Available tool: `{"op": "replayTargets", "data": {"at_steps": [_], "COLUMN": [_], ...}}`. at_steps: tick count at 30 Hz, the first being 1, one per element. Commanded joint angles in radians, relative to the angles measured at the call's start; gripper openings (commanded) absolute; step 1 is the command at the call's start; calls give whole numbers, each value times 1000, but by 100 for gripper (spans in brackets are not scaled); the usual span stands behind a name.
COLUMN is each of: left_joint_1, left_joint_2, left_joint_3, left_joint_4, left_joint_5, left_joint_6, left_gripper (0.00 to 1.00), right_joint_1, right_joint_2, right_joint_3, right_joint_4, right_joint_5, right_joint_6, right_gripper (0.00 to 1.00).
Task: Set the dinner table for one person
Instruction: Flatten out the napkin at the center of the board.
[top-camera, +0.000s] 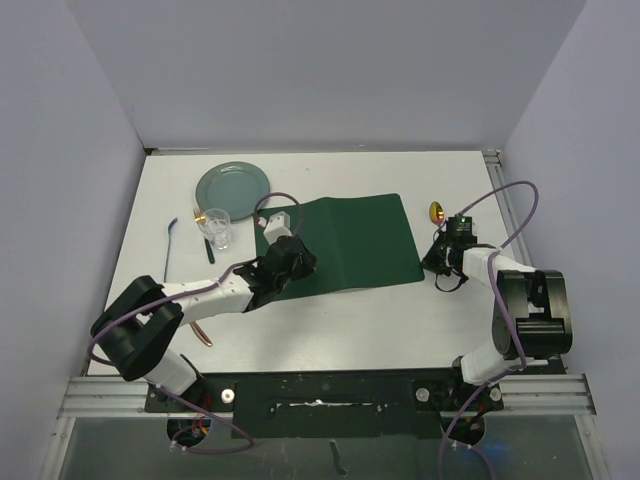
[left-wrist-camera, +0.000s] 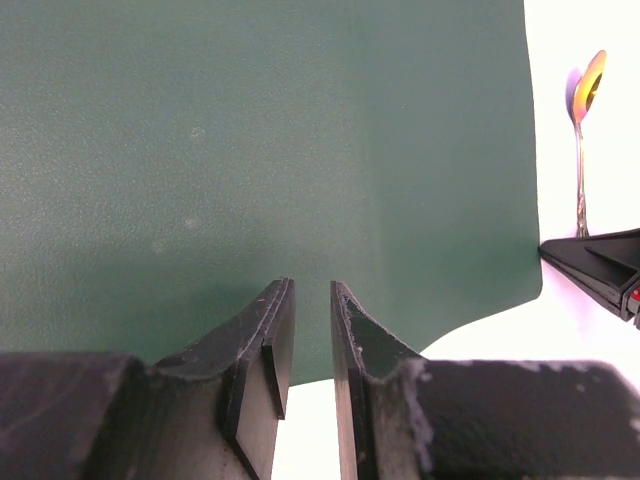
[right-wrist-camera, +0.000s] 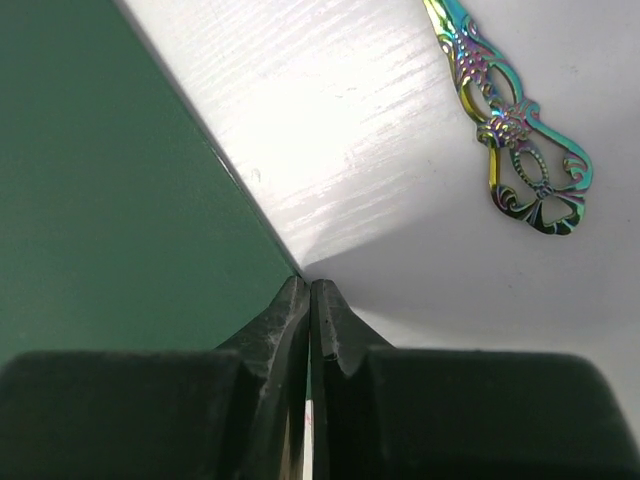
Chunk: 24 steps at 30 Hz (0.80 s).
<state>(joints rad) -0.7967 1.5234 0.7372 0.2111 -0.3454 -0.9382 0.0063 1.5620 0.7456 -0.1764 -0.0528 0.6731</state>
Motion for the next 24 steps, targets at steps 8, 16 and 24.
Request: {"op": "replayTargets", "data": {"at_steps": [8, 16, 24], "left_joint_1": [-1, 1, 3], "left_joint_2": [26, 21, 30], "left_joint_3": [65, 75, 69], "left_joint_4": [16, 5, -10], "left_joint_5": [4, 9, 5], "left_joint_6": [3, 7, -6], "left_gripper": [19, 19, 19], "right_joint_1": [-28, -119, -144], "right_joint_2": [-106, -131, -30], "right_joint_3": [-30, -145, -187], "right_joint_4": [-113, -2, 118], "right_joint_5": [42, -93, -225], "right_joint_6": [-61, -56, -46], "right_gripper": [35, 49, 45]}}
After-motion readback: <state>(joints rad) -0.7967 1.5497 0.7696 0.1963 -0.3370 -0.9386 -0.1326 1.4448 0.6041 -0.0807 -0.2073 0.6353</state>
